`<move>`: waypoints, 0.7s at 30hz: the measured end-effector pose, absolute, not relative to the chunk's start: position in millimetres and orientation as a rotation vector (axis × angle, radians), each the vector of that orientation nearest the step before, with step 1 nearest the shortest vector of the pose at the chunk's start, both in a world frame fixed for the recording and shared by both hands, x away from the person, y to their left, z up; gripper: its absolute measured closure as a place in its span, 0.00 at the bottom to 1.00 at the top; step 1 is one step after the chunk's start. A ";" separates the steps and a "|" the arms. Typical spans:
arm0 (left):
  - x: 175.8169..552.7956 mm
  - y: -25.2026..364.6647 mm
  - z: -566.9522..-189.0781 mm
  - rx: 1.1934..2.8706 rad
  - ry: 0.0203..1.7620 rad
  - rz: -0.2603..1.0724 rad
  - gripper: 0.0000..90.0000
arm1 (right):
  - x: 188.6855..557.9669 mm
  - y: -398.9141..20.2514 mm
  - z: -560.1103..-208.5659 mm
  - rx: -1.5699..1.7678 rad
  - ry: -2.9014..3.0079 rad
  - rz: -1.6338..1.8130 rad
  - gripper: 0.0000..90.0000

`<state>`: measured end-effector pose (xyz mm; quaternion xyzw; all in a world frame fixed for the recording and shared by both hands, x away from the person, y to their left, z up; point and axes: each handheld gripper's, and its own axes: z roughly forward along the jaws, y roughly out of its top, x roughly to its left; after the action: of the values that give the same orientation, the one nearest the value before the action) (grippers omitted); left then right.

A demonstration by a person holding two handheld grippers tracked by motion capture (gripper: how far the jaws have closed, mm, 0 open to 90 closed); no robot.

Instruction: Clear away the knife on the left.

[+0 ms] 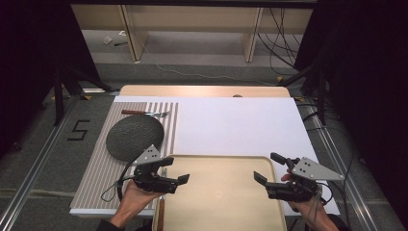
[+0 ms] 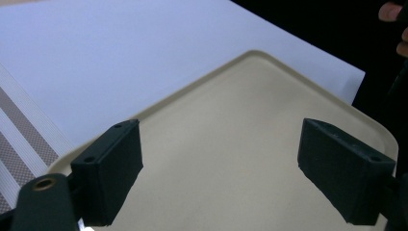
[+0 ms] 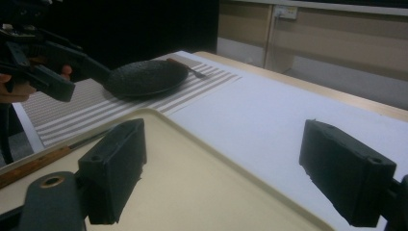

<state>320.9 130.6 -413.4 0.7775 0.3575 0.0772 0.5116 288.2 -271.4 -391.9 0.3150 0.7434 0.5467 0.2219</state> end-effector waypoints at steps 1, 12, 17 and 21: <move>320.5 131.3 -413.0 1.858 0.856 0.196 0.17 | 288.2 -271.3 -391.8 0.870 2.053 1.512 0.20; 318.4 140.6 -408.4 1.762 0.846 0.258 0.17 | 288.1 -271.5 -391.8 0.870 2.052 1.512 0.20; 316.6 141.1 -408.3 1.765 0.833 0.268 0.17 | 288.1 -271.5 -391.7 0.870 2.051 1.512 0.20; 314.1 144.3 -408.0 1.759 0.826 0.282 0.17 | 287.9 -271.7 -391.6 0.869 2.050 1.512 0.20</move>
<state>314.1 144.3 -408.0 0.7449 0.3496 0.1196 0.5556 287.9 -271.7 -391.6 0.3147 0.7425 0.5476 0.2230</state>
